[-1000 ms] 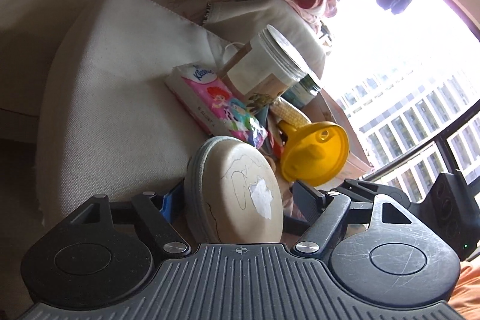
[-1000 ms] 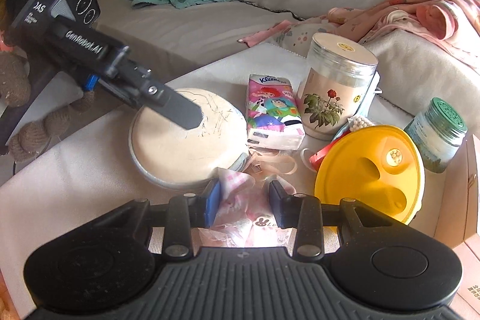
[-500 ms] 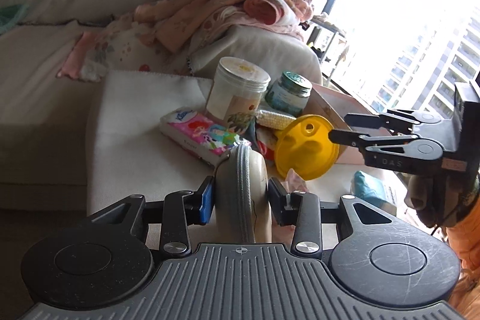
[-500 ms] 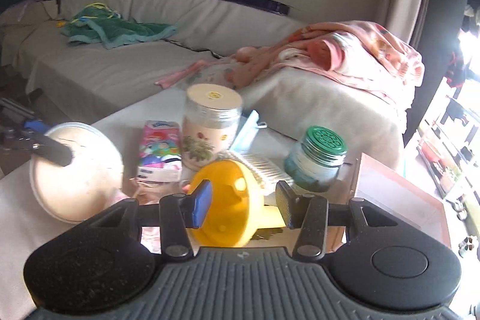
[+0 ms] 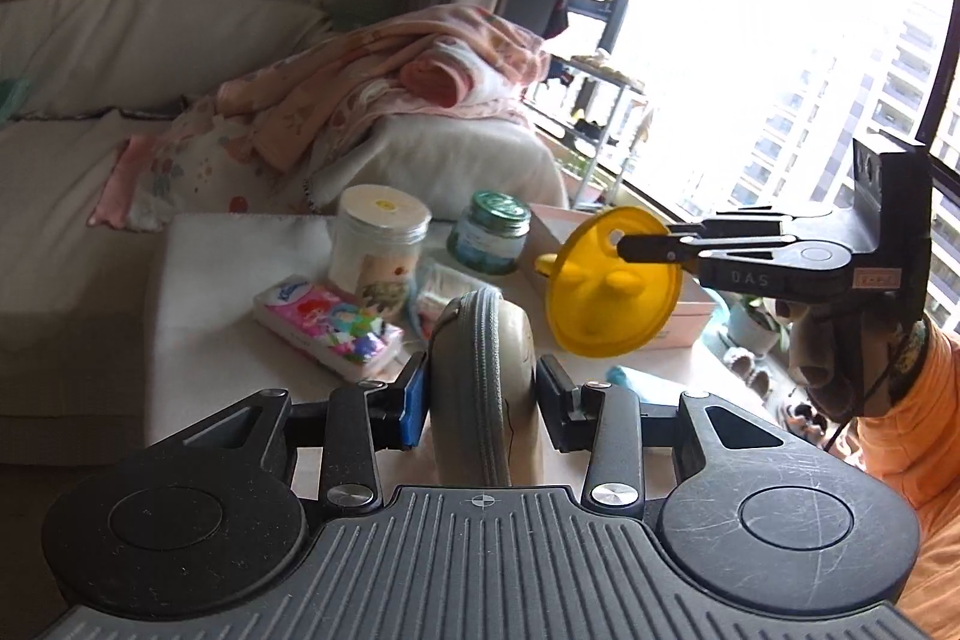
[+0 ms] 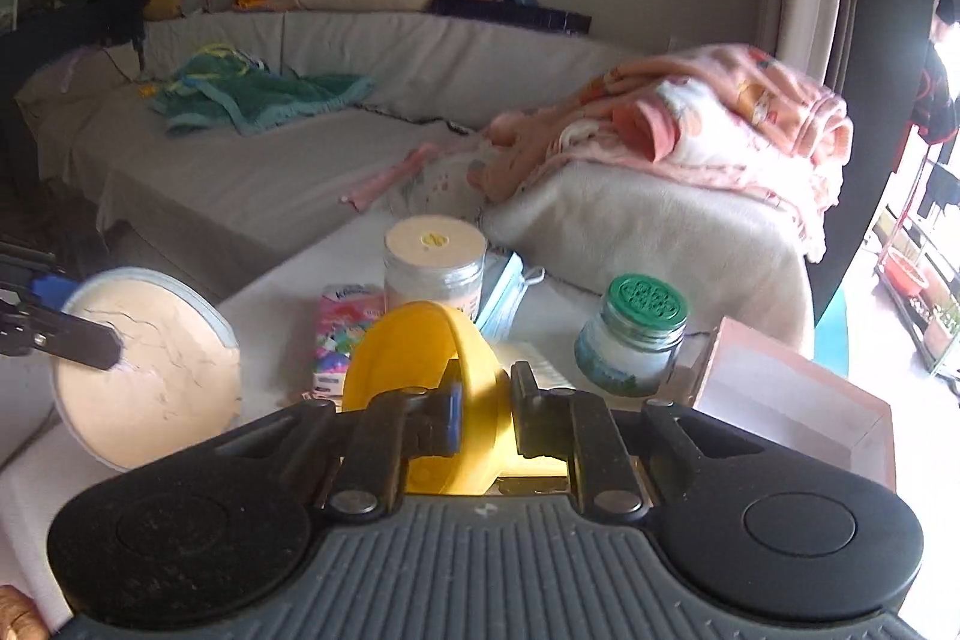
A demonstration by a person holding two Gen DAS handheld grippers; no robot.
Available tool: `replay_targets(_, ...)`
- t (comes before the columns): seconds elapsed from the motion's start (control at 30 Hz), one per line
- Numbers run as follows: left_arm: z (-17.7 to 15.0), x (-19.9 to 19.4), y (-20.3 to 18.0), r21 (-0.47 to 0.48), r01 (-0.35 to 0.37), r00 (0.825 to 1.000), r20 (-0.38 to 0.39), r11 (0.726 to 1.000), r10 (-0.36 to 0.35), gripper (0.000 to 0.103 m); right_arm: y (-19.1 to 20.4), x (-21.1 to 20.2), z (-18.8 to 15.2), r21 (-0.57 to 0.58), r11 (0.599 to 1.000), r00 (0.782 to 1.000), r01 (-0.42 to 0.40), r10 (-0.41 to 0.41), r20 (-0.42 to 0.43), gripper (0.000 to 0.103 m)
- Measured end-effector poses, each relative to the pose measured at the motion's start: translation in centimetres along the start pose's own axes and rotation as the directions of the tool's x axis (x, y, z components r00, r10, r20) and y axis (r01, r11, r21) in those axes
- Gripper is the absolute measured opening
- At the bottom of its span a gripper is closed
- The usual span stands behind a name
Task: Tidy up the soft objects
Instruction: 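Lower the compact case into the pink box and open the left tool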
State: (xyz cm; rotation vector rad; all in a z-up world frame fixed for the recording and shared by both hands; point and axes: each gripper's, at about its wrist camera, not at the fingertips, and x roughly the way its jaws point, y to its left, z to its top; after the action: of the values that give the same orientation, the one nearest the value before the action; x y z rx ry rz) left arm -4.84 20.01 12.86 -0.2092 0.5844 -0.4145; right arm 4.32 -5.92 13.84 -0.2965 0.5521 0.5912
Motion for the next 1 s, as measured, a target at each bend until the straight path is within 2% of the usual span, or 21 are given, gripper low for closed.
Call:
replay_targets(0.1, 0.1, 0.6, -3.1, 0.027, 0.094, 0.995, -0.033, 0.995, -0.093, 0.042, -1.5, -6.2, 0.0, -0.022, 0.999, 0.997, 0.035, -0.033, 0.074, 0.015)
replay_targets(0.17, 0.0, 1.8, -5.3, 0.034, 0.168, 0.984, -0.072, 0.985, -0.166, 0.042, -2.6, -10.0, -0.6, -0.015, 0.997, 0.991, 0.078, -0.076, 0.107, 0.015)
replay_targets(0.23, -0.1, 3.8, -7.4, 0.025, 0.255, 0.96, -0.127, 0.967, -0.25, 0.042, -3.8, -13.1, -1.3, 0.007, 0.991, 0.982, 0.132, -0.132, 0.132, 0.015)
replay_targets(0.37, 0.5, 8.8, -11.5, 0.003, 0.384, 0.897, -0.238, 0.923, -0.372, 0.042, -6.5, -18.1, -3.0, 0.059, 0.956, 0.937, 0.288, -0.294, 0.188, 0.015)
replay_targets(0.43, 1.8, 11.2, -13.1, 0.004, 0.42, 0.877, -0.26, 0.908, -0.405, 0.042, -7.7, -19.6, -3.8, 0.089, 0.936, 0.914, 0.341, -0.353, 0.203, 0.015)
replay_targets(0.47, 2.7, 12.3, -13.8, 0.013, 0.431, 0.873, -0.257, 0.902, -0.414, 0.042, -8.4, -20.1, -4.1, 0.108, 0.926, 0.903, 0.362, -0.377, 0.204, 0.015)
replay_targets(0.53, 5.1, 14.7, -15.1, 0.038, 0.436, 0.882, -0.216, 0.899, -0.418, 0.042, -9.8, -20.6, -4.6, 0.146, 0.908, 0.887, 0.394, -0.417, 0.198, 0.015)
replay_targets(0.6, 7.8, 17.4, -15.5, 0.032, 0.42, 0.901, -0.137, 0.907, -0.412, 0.042, -11.3, -20.6, -5.3, 0.18, 0.888, 0.872, 0.423, -0.453, 0.186, 0.015)
replay_targets(0.7, 10.6, 23.2, -13.9, -0.098, 0.431, 0.898, -0.045, 0.897, -0.437, 0.042, -13.3, -19.5, -6.4, 0.217, 0.87, 0.866, 0.442, -0.477, 0.148, 0.014)
replay_targets(0.73, 10.7, 24.9, -13.2, -0.129, 0.411, 0.907, -0.038, 0.902, -0.419, 0.043, -13.8, -18.9, -6.6, 0.227, 0.867, 0.869, 0.443, -0.478, 0.132, 0.014)
replay_targets(0.8, 10.4, 28.2, -11.5, -0.168, 0.278, 0.956, -0.044, 0.946, -0.289, 0.042, -15.2, -17.6, -7.3, 0.255, 0.859, 0.873, 0.445, -0.479, 0.092, 0.012)
replay_targets(0.83, 10.0, 28.9, -10.7, -0.17, 0.242, 0.967, -0.04, 0.955, -0.252, 0.042, -15.8, -16.8, -7.5, 0.267, 0.855, 0.875, 0.445, -0.478, 0.071, 0.012)
replay_targets(0.9, 9.7, 29.2, -8.8, -0.182, 0.23, 0.972, -0.014, 0.956, -0.236, 0.042, -16.7, -15.7, -7.5, 0.29, 0.849, 0.877, 0.441, -0.476, 0.06, 0.006)
replay_targets(1.0, 9.0, 27.5, -6.9, -0.194, 0.203, 0.979, 0.01, 0.96, -0.205, 0.042, -17.4, -14.3, -6.3, 0.292, 0.855, 0.882, 0.428, -0.465, 0.068, 0.001)
